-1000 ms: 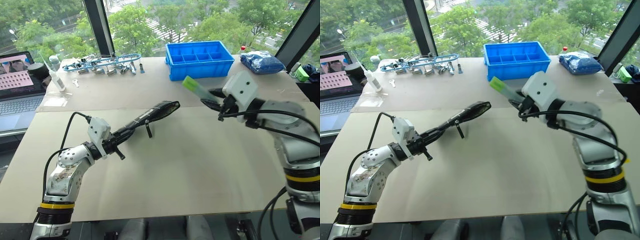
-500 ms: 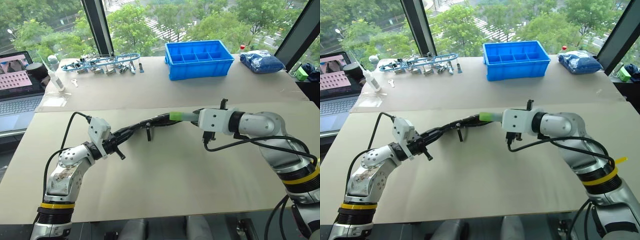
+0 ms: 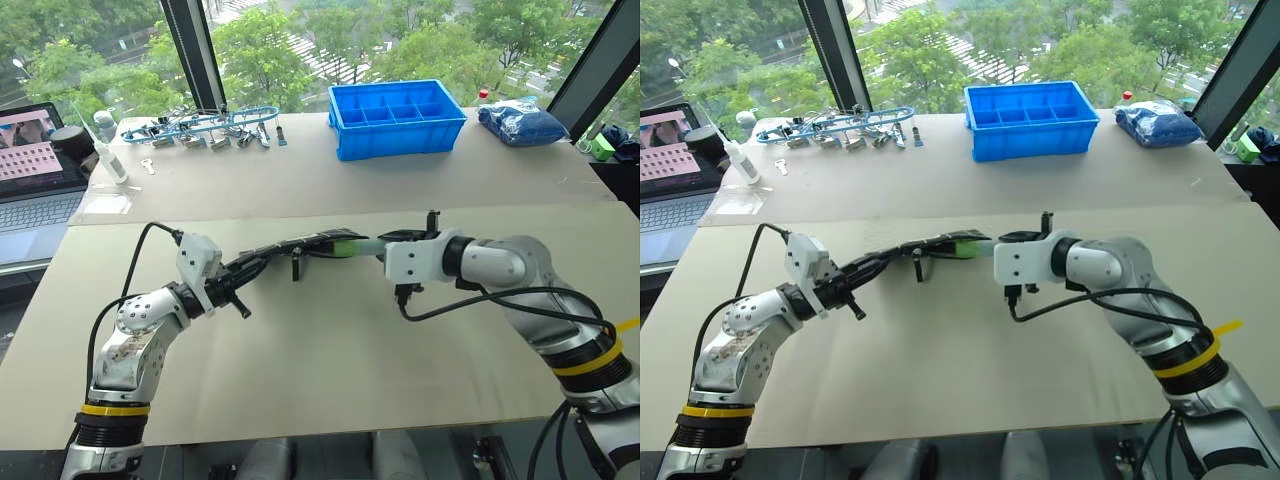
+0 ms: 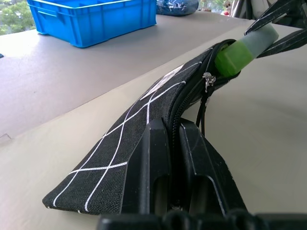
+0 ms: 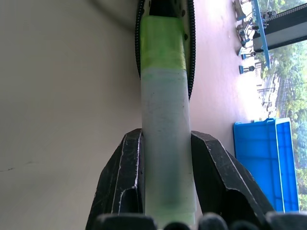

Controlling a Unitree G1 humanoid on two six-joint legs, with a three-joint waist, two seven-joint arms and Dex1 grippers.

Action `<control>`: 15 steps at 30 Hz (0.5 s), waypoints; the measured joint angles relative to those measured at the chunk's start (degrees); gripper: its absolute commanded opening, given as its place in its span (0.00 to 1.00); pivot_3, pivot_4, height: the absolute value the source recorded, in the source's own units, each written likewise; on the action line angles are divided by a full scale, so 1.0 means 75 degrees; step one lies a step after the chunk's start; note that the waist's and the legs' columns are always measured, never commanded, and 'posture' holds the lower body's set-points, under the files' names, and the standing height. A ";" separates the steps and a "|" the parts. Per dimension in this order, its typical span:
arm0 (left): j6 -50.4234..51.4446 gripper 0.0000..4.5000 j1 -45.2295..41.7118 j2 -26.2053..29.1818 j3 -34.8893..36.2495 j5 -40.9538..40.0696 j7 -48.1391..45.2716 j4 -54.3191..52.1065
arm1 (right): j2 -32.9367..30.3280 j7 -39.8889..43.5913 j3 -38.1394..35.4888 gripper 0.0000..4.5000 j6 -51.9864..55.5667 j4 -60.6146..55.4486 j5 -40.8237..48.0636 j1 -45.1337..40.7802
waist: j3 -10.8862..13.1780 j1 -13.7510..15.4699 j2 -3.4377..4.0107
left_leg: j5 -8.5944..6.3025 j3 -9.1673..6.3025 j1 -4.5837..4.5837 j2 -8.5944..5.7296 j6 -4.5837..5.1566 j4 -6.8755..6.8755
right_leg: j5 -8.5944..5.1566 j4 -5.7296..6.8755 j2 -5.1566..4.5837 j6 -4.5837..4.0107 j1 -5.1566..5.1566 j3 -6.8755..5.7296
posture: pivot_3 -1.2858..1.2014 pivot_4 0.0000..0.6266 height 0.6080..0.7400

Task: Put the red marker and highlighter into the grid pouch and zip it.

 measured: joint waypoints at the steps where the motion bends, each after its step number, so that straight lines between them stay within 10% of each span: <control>1: 0.0000 0.00 0.0001 0.0000 -0.0001 0.0001 -0.0001 0.0007 | 0.0074 0.0000 0.0011 0.22 0.0009 0.0029 -0.0103 -0.0026 | 0.0000 -0.0003 0.0000 | 0.0000 0.0000 0.0000 0.0000 0.0000 0.0000 | 0.0000 0.0000 0.0000 0.0000 0.0000 0.0000 | 0.52 0.24 1.00; 15: 0.0000 0.00 -0.0076 -0.0037 -0.0099 0.0011 -0.0039 0.0046 | 0.2035 -0.0270 0.1314 0.22 -0.0124 0.1427 -0.1752 -0.1393 | 0.0000 -0.0077 0.0001 | 0.0004 -0.0003 -0.0001 -0.0001 -0.0008 -0.0001 | 0.0002 0.0001 0.0002 -0.0003 -0.0008 0.0000 | 0.52 0.24 1.00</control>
